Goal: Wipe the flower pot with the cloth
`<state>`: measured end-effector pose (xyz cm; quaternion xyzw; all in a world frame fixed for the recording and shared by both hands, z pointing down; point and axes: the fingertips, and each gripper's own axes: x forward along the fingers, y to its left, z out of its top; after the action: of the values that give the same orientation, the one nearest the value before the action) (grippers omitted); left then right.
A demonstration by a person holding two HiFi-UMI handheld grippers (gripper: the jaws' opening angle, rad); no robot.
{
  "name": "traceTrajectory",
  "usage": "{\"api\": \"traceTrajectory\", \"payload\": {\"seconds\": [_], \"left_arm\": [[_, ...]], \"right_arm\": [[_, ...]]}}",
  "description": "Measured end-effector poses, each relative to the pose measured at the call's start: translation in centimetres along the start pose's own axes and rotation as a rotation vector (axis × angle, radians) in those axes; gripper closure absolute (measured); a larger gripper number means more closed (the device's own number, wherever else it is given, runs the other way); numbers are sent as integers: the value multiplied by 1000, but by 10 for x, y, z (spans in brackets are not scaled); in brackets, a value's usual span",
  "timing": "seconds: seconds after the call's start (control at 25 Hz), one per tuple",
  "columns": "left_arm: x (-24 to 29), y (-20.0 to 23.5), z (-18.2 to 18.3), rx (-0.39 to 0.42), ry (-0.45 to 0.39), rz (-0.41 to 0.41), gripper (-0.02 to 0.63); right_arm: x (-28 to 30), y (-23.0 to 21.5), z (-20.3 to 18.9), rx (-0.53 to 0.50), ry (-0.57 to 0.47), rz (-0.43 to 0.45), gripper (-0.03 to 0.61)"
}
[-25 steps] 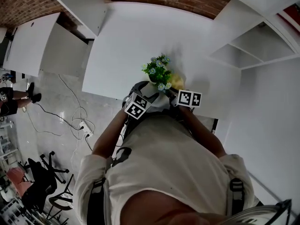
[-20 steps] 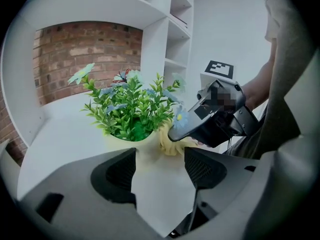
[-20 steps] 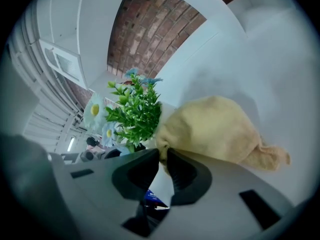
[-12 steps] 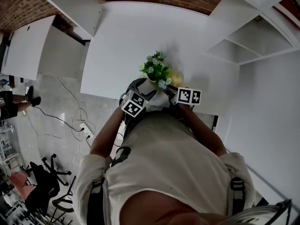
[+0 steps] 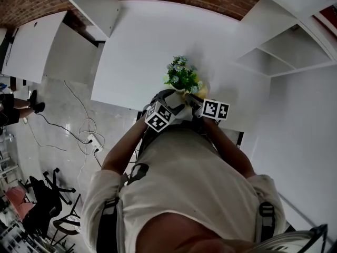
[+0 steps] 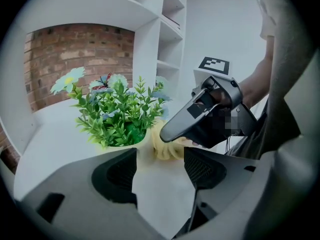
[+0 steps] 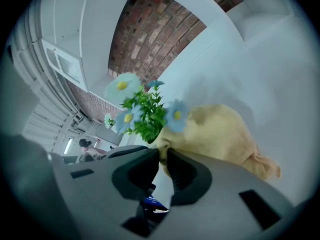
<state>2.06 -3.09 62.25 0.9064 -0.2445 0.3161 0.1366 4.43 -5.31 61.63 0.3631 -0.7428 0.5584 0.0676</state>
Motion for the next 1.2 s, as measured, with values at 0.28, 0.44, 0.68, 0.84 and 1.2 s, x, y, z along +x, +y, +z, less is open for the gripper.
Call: {"api": "traceTrajectory", "payload": {"seconds": [0.28, 0.44, 0.68, 0.84, 1.2], "left_arm": [[-4, 9, 3, 66, -3, 29, 304], [-21, 58, -7, 55, 32, 104, 304], [-15, 90, 2, 125, 71, 86, 304], [-8, 82, 6, 135, 69, 63, 304], [-15, 64, 1, 11, 21, 136, 304]], "right_arm": [[-1, -3, -6, -10, 18, -6, 517], [-4, -4, 1, 11, -1, 0, 517], [-4, -5, 8, 3, -11, -4, 517], [-2, -6, 17, 5, -30, -10, 517], [2, -4, 3, 8, -3, -17, 517]]}}
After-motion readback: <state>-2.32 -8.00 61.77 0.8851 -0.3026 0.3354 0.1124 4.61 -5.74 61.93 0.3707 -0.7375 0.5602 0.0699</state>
